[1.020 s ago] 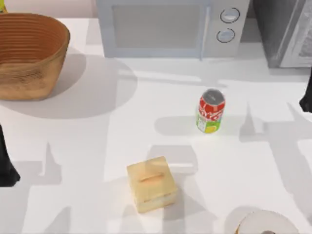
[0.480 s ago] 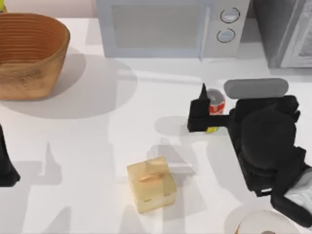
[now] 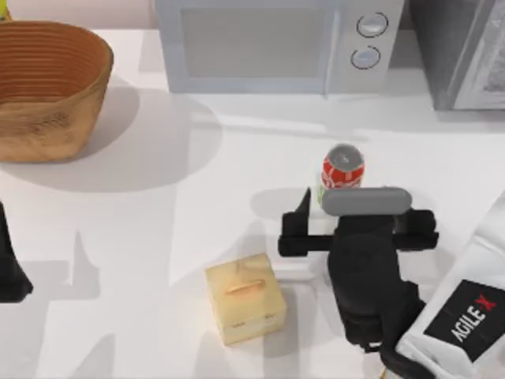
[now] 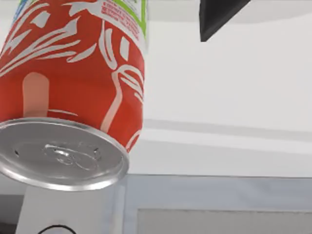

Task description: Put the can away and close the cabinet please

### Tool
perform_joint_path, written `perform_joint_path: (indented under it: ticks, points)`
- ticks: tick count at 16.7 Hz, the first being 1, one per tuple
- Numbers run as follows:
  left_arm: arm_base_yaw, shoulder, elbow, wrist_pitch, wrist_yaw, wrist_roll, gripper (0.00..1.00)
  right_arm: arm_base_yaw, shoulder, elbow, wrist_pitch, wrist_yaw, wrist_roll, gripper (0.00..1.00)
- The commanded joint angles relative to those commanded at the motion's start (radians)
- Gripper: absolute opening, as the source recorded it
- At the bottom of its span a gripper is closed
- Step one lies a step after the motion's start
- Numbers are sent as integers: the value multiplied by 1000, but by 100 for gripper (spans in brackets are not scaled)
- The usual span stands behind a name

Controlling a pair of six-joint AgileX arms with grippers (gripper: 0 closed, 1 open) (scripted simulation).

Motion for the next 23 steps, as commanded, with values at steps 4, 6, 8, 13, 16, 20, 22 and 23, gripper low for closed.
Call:
perform_joint_path:
  ticks: [4,6,8,13,16,20,22,23]
  points:
    - [0,0,0,0,0,0,100,5,45,11,39,18,8,100]
    - [0,0,0,0,0,0,100,5,45,11,39,18,8,100]
    - [0,0,0,0,0,0,100,-1,24,14,34,16,7,100]
    - [0,0,0,0,0,0,100,-51,7,76,-40,-36,-20,100]
    - [0,0,0,0,0,0,100,-98,40,139,-58,-79,-37,100]
    - [0,0,0,0,0,0,100,-128,124,191,-19,-107,-46,100]
    - [0,0,0,0,0,0,100,-128,156,195,6,-107,-46,100]
    - [0,0,0,0,0,0,100,-127,162,195,12,-107,-45,100]
